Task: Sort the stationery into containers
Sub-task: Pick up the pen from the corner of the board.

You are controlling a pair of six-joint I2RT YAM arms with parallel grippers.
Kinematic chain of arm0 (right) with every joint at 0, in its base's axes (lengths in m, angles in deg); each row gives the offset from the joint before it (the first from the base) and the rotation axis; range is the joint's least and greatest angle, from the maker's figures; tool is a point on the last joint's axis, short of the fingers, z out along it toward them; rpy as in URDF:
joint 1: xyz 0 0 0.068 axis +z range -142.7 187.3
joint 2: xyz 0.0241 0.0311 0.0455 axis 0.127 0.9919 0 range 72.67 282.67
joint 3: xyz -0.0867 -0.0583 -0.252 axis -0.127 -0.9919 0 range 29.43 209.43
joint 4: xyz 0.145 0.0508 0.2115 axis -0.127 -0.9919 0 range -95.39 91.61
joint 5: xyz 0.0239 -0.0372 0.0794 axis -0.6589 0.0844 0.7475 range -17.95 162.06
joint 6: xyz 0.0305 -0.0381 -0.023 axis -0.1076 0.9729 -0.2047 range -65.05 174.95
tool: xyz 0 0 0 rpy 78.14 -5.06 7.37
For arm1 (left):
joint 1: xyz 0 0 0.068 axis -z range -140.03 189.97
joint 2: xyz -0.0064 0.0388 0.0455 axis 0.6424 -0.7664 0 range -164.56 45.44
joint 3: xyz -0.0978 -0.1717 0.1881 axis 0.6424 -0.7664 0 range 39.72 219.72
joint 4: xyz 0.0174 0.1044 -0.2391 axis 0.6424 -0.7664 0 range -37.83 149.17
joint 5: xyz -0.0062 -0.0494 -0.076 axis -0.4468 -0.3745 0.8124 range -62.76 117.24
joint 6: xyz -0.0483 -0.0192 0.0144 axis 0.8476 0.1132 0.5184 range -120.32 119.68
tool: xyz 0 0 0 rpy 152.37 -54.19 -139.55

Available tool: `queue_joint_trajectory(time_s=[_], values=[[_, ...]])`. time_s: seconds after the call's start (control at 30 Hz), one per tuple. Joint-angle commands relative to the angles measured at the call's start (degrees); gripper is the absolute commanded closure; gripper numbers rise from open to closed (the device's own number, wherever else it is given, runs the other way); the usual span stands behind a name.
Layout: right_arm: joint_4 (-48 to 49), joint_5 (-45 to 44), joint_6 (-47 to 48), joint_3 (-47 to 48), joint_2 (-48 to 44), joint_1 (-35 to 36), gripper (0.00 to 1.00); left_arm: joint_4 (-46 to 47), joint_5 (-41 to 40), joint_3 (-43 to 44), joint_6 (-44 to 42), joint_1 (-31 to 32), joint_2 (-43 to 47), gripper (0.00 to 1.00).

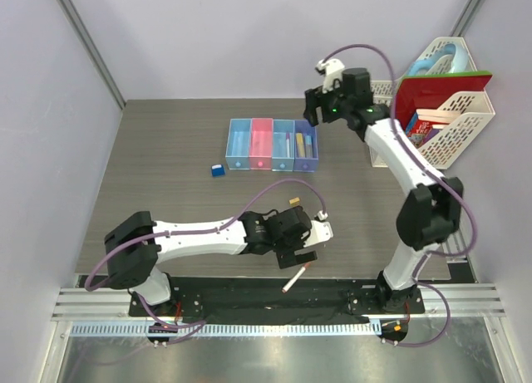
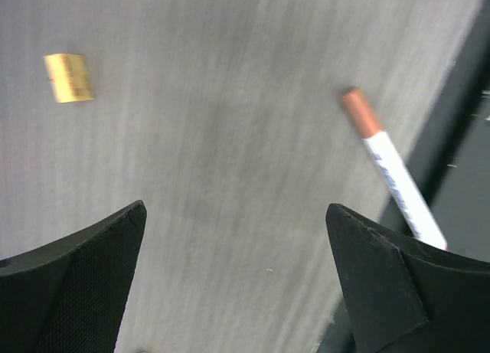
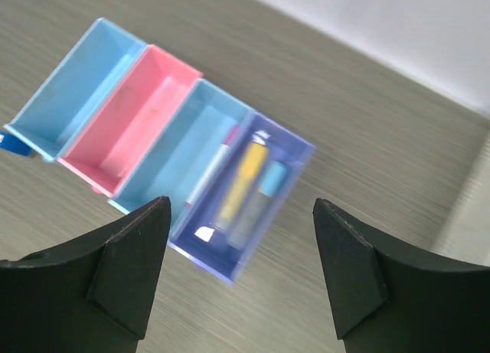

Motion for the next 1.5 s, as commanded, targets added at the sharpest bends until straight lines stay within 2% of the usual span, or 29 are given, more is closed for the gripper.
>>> queue_joint_trajectory(time_s=[0.0, 0.13, 0.4, 1.03, 1.2, 1.33, 1.4, 1.43, 1.47], values=[[0.96, -3.7, 2.34, -5.89, -8.92, -4.48, 0.19, -0.78, 1.25, 1.57, 5.25, 3.22, 0.54, 0.0], [1.13, -3.96, 3.13, -11.77, -14.2, -8.7, 0.19, -0.25, 1.05, 1.66, 7.45, 5.41, -0.78, 0.0], [1.83, -4.67, 3.66, -17.75, -20.35, -11.17, 0.18, -0.6, 4.14, 2.27, 9.12, 7.53, -2.36, 0.0], [3.77, -2.83, 1.72, -20.58, -26.59, -13.1, 0.18, 0.72, 2.73, 3.33, 11.5, 9.64, -11.15, 0.01], [3.85, -1.95, 1.37, -21.54, -28.26, -13.28, 0.18, 0.98, 2.73, 3.5, 11.41, 9.72, -12.29, 0.1], [3.94, -1.86, 1.37, -22.07, -28.79, -13.37, 0.18, 1.16, 2.91, 3.33, 10.97, 9.72, -12.73, 0.23], [4.03, -1.77, 1.37, -22.33, -28.97, -13.45, 0.18, 0.98, 2.82, 3.42, 10.88, 9.64, -13.09, 0.25], [4.12, -1.86, 1.37, -22.42, -29.06, -13.46, 0.18, 0.72, 3.08, 3.59, 10.71, 9.72, -13.17, 0.31], [4.12, -1.68, 1.37, -22.42, -29.06, -13.37, 0.18, 0.8, 3.17, 3.68, 10.71, 9.72, -13.26, 0.33]])
